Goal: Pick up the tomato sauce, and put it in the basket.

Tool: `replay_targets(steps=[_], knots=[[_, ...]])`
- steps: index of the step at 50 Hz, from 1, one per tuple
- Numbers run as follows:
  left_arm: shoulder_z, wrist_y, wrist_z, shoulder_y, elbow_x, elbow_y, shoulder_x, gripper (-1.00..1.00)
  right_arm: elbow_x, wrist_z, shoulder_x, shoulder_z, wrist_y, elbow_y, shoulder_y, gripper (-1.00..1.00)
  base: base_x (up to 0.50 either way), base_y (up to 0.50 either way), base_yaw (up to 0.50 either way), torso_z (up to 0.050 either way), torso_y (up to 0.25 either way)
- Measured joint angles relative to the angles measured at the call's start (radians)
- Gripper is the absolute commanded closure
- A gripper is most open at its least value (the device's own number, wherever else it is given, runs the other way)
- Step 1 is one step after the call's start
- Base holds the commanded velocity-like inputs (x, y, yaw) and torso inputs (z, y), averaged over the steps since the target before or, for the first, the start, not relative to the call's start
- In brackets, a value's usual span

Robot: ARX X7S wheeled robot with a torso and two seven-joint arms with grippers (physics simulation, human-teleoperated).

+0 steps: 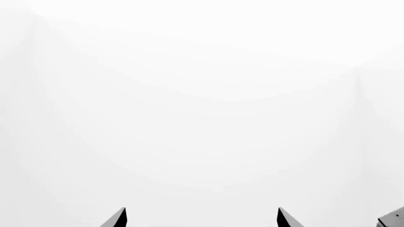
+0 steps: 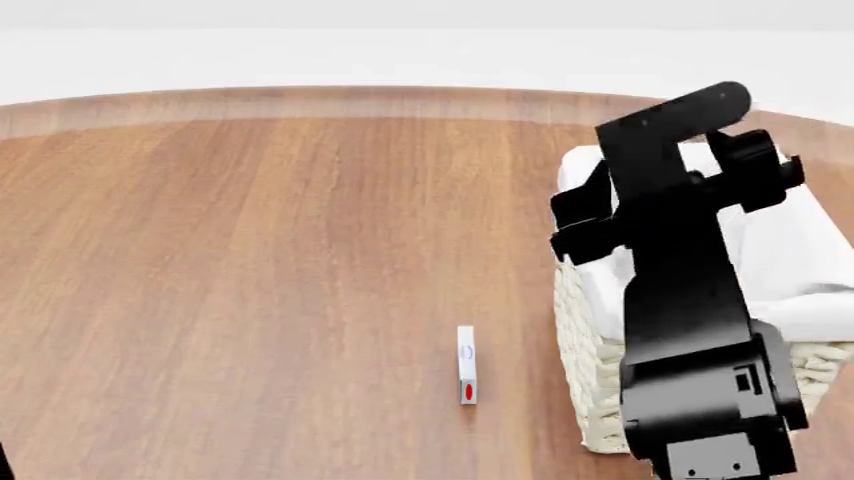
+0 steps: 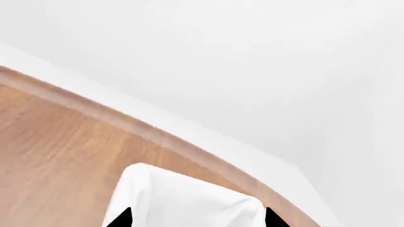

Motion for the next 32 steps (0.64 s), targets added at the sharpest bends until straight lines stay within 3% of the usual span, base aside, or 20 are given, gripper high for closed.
replay_targets(steps=[18,32], knots=[[0.033,0.001,0.007,-0.004,0.027,-0.02,0.009,-1.0,-0.198,0.297,0.013,-0.039,-0.142,-0.765,-0.504,-1.0,0.0,0.0,0.0,0.0,0.0],[0.052,0.009,0.011,-0.006,0.035,-0.04,0.016,-1.0,-0.284,0.381,0.029,-0.062,-0.167,-0.979,-0.652,-1.0,0.0,0.0,0.0,0.0,0.0]])
